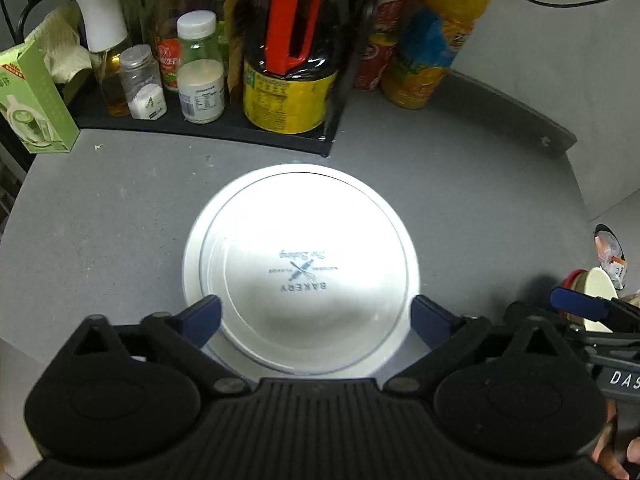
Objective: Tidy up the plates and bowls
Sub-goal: 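Move both grippers to the red bowl holding the cream bowls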
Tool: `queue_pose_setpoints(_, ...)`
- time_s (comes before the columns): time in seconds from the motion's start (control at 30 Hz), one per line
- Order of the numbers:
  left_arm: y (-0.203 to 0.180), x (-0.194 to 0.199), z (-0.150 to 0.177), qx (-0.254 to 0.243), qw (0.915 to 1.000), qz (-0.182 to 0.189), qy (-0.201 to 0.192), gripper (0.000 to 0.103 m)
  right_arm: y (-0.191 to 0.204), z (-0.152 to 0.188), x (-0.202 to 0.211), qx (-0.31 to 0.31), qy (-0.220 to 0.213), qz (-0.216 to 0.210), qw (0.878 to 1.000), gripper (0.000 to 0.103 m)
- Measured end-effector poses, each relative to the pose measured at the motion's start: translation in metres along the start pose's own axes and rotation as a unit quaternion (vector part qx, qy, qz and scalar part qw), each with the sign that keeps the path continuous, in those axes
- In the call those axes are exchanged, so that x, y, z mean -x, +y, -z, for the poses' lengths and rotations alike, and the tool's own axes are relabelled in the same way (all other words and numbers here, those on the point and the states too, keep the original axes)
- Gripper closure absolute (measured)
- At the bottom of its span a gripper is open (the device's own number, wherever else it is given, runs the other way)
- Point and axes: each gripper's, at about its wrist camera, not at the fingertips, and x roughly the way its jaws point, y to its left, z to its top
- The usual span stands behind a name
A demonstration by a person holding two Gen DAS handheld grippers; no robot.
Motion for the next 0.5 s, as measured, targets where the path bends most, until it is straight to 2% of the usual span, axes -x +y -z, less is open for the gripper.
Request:
queue_pose_setpoints(0.07, -0.006, 0.007, 0.007, -0.002, 1.0, -0.001, -0.005, 0.001, -0.002, 0.003, 0.011, -0.002, -0.009, 0.001, 1.0, 0.005)
queue_pose_setpoints(0.13, -0.01, 0.012, 0.013, 0.003, 0.9999, 0.014, -0.007, 0.001, -0.004, 0.006, 0.019, -0.004, -0.018, 0.004, 1.0, 0.001)
queue_pose_setpoints(0.27, -0.025, 0.023, 0.022, -0.007, 0.9997, 0.016, -0.02, 0.001, -0.011, 0.014, 0.04, -0.017, -0.029, -0.002, 0.999, 0.0)
queue_pose_setpoints(0.5, -0.057, 0.027, 0.029, -0.036, 0.9989, 0.027, -0.015, 0.001, -0.031, 0.03, 0.07, -0.048, -0.05, 0.008, 0.998, 0.0)
